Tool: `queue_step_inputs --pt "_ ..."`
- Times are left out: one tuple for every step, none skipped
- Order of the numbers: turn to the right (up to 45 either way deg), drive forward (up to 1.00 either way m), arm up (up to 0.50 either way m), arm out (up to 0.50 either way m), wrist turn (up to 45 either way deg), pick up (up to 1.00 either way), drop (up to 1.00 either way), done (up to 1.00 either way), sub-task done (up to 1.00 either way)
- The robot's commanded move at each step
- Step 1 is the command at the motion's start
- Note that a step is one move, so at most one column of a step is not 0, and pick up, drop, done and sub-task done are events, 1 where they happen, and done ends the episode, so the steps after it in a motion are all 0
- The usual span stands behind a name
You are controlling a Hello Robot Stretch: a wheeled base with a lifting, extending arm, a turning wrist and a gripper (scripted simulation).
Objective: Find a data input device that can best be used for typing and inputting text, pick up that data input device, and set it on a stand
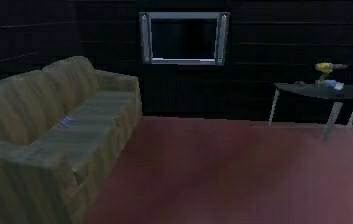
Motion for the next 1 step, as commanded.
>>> queue_step_inputs --pt "-3.0 0.0 0.0 0.0 0.0 0.0 0.0 0.0 0.0"
